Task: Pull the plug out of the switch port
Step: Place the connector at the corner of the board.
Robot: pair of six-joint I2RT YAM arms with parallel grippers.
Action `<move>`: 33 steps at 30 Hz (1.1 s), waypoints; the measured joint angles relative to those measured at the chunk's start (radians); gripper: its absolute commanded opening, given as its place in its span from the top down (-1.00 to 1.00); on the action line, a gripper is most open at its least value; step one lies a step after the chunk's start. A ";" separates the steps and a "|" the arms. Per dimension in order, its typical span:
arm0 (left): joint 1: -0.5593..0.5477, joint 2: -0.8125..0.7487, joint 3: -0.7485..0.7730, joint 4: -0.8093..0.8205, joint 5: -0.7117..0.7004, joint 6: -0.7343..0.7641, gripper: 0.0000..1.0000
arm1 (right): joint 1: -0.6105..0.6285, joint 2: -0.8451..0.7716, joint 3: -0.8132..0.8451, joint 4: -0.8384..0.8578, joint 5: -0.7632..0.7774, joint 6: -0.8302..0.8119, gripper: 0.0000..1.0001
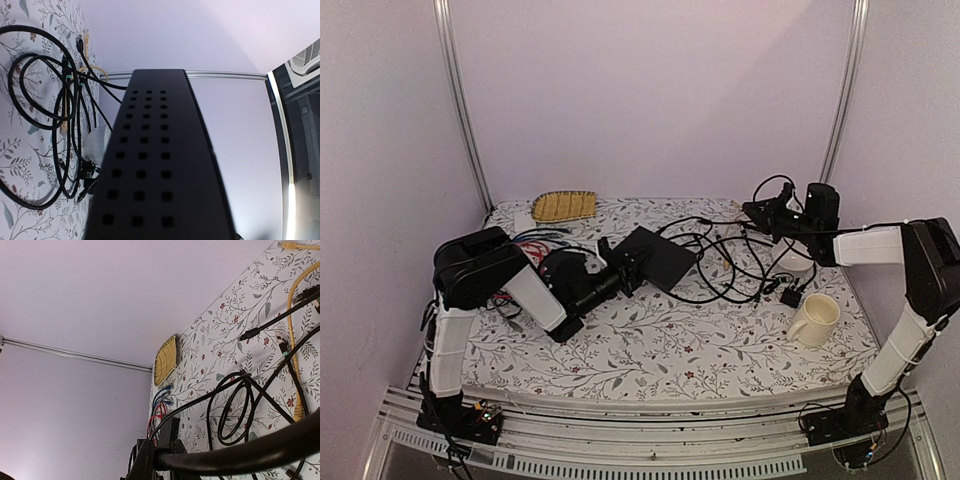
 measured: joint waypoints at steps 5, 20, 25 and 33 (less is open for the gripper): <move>0.003 0.000 0.000 0.000 0.022 0.015 1.00 | -0.021 0.034 -0.011 -0.025 -0.043 0.020 0.56; 0.010 -0.006 0.013 -0.001 0.087 0.039 1.00 | -0.024 -0.136 -0.266 -0.224 -0.013 -0.013 0.11; 0.014 -0.017 0.014 -0.002 0.106 0.039 1.00 | -0.025 -0.222 -0.283 -0.260 -0.002 -0.029 0.05; 0.024 -0.017 0.032 -0.009 0.142 0.038 1.00 | -0.025 -0.253 -0.314 -0.368 0.031 -0.059 0.03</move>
